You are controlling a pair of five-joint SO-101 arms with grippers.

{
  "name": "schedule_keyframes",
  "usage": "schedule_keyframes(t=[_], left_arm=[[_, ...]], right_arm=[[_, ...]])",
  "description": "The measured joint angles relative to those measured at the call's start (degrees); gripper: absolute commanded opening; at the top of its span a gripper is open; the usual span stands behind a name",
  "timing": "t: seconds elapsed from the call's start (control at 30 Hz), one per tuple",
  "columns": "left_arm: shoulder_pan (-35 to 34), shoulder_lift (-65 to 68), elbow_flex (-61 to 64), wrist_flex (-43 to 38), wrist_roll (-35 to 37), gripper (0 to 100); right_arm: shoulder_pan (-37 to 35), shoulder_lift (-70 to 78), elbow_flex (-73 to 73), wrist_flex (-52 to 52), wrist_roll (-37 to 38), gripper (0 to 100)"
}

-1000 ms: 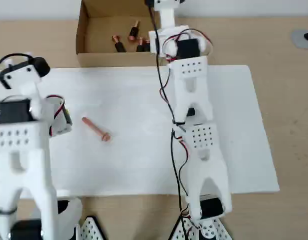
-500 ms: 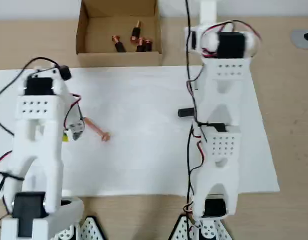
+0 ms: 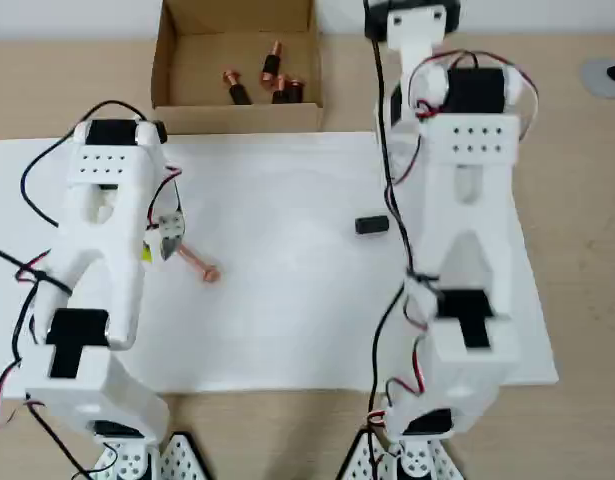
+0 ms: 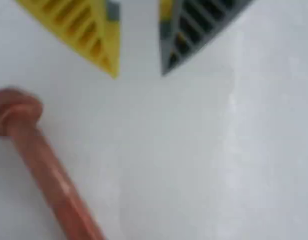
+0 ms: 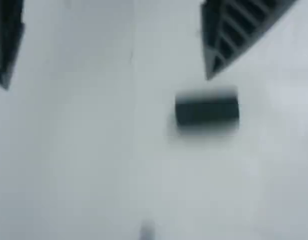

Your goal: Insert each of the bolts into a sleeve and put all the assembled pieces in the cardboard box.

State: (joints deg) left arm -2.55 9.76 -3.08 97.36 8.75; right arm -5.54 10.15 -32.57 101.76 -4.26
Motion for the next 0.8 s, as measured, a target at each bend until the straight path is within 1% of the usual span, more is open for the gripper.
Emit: schedule_keyframes(t=[0.1,0.23,0.33,0.47,0.63,0.8], left_arm=[[1.32,2.2,-3.16,-0.09,8.7,7],[5.27,5.19,-5.98,-0.09,22.07,6],[8.62,8.26,-6.33,-0.09,29.63,6],[10.11,12.84,-7.03,-0.09,33.32,6],[9.49,18.37,-10.46,-0.09,33.85,6],[7.21,22.42,-12.66,-0.18,33.85,6]], right_arm=[[0.0,-6.51,9.49,0.0,0.0,28.9],[0.0,-12.92,18.73,-0.88,0.09,28.9],[0.0,-16.44,23.82,-1.14,0.09,28.9],[0.0,-20.48,28.57,-1.14,0.09,28.9],[0.0,-25.76,33.41,-1.14,0.7,28.9],[0.0,-30.51,36.57,-1.14,0.7,29.0]])
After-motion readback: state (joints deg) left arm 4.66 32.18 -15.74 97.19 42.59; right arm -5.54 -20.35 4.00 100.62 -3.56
